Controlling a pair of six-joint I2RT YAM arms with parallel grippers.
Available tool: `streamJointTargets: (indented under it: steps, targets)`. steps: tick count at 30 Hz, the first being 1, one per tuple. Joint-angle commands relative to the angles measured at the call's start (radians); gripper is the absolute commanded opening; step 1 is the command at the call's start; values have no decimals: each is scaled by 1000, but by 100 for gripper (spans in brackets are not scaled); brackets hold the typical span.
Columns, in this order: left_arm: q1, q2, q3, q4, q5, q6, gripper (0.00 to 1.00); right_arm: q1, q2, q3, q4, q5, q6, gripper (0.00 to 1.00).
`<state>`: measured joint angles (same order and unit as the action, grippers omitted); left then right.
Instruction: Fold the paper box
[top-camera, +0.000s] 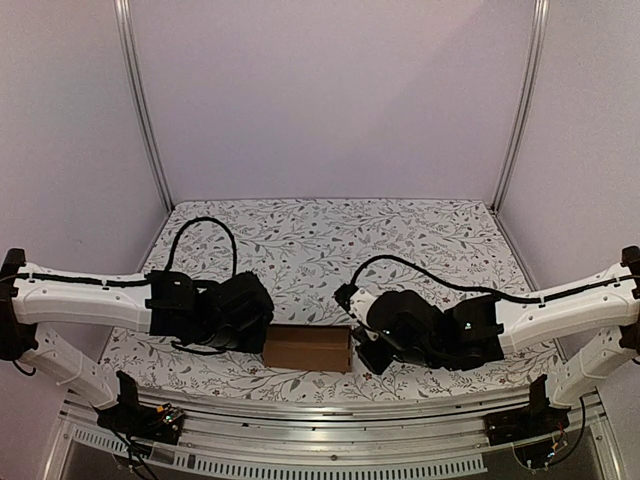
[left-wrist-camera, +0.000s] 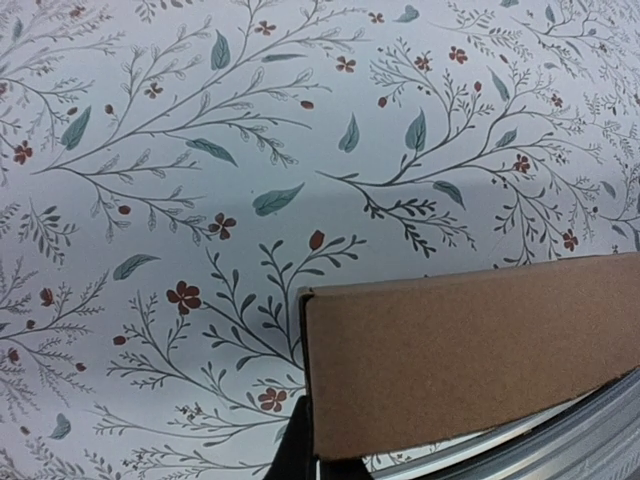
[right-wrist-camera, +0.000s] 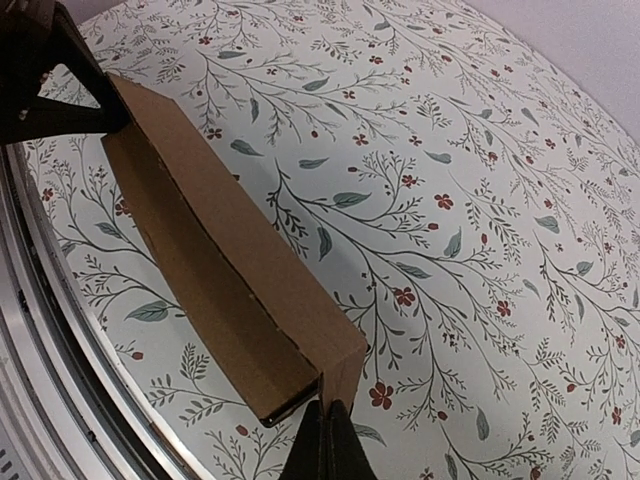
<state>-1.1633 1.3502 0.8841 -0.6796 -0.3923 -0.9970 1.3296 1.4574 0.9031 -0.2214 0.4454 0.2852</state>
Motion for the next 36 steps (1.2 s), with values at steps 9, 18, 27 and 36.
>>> streamJointTargets:
  steps: [9,18,27,36]
  targets:
    - [-37,57,48,-23,-23,1,0,9,-23,51,-1,34,210,0]
    - [-47,89,69,-23,-33,3,0,-1,-71,54,-20,33,339,0]
    - [-58,122,98,-23,-43,20,0,-29,-65,45,-19,-14,447,0]
    - [-59,118,105,-23,-48,32,0,-33,-29,44,-14,-17,509,0]
